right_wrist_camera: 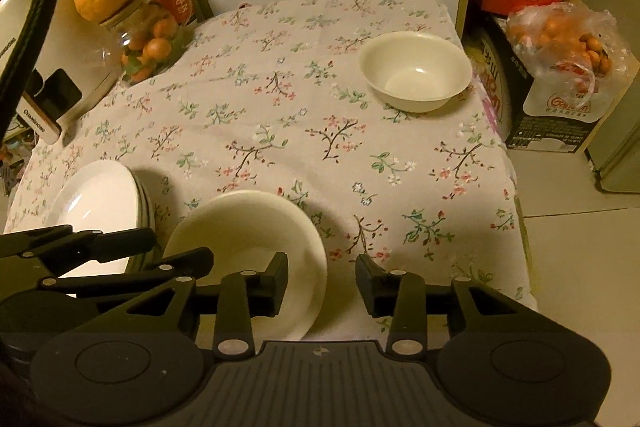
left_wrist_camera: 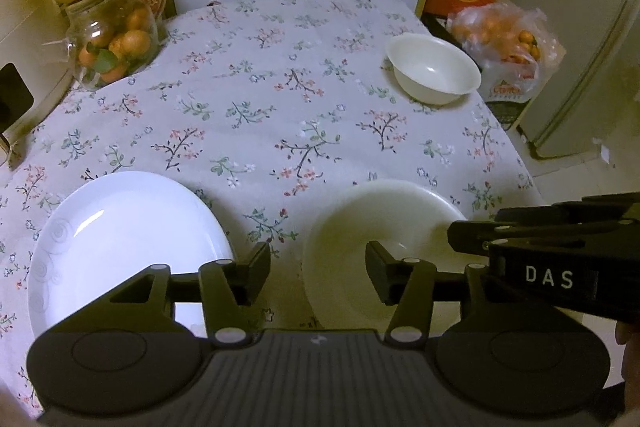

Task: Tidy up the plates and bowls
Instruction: 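Lower the cream bowl onto the table and open both grippers, then move both grippers to the small white bowl's rim and close them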

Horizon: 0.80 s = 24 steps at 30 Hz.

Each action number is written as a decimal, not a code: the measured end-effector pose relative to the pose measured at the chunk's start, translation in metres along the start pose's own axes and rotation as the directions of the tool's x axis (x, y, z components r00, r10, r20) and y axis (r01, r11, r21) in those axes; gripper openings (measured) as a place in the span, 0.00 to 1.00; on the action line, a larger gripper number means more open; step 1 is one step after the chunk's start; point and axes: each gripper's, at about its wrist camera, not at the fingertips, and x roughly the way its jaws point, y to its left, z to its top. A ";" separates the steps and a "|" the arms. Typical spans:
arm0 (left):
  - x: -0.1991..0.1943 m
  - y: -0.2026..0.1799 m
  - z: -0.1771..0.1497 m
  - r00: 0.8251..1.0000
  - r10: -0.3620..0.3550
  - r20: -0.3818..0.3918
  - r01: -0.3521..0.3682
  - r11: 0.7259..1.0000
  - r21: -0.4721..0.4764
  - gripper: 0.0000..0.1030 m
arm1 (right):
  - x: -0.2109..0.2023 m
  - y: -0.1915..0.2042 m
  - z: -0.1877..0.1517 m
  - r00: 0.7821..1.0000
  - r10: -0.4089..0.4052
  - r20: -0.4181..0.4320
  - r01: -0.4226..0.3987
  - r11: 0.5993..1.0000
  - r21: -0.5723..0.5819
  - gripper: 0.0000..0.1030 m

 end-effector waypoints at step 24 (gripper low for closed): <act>0.010 -0.005 0.045 0.999 0.003 0.054 0.000 0.998 -0.056 0.62 | -0.007 -0.027 0.027 0.999 -0.017 0.049 0.011 0.992 0.127 0.55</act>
